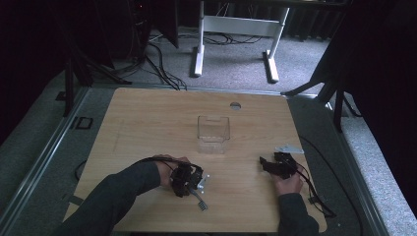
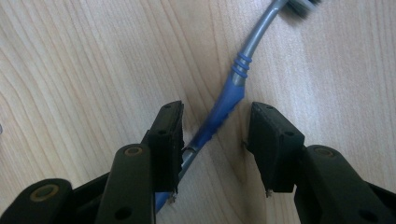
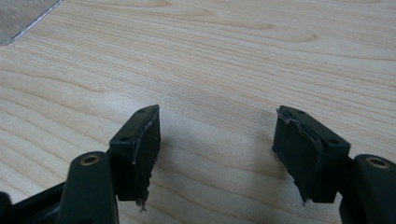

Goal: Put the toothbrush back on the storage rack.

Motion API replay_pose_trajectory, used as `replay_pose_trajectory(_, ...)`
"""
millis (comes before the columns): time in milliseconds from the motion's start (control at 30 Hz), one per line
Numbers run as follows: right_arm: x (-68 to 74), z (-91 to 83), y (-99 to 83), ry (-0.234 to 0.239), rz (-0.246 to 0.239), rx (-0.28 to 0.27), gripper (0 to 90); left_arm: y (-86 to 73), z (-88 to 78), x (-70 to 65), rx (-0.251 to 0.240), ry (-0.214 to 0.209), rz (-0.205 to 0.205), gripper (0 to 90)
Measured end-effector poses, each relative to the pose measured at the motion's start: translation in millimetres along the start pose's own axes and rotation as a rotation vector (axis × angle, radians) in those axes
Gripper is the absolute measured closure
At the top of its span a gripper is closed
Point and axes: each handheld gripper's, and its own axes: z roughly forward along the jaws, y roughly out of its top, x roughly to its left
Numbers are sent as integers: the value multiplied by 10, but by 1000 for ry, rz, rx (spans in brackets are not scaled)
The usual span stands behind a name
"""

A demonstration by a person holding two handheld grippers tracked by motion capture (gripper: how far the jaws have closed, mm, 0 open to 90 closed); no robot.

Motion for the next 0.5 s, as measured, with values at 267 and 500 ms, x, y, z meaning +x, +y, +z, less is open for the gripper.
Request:
replay_pose_trajectory(267,0,0,0,0,0,0,315,-11,13,29,8,-4,-1,554)
replay_pose_trajectory(500,2,1,1,2,-1,0,315,-60,16,60,4,-17,-23,558)
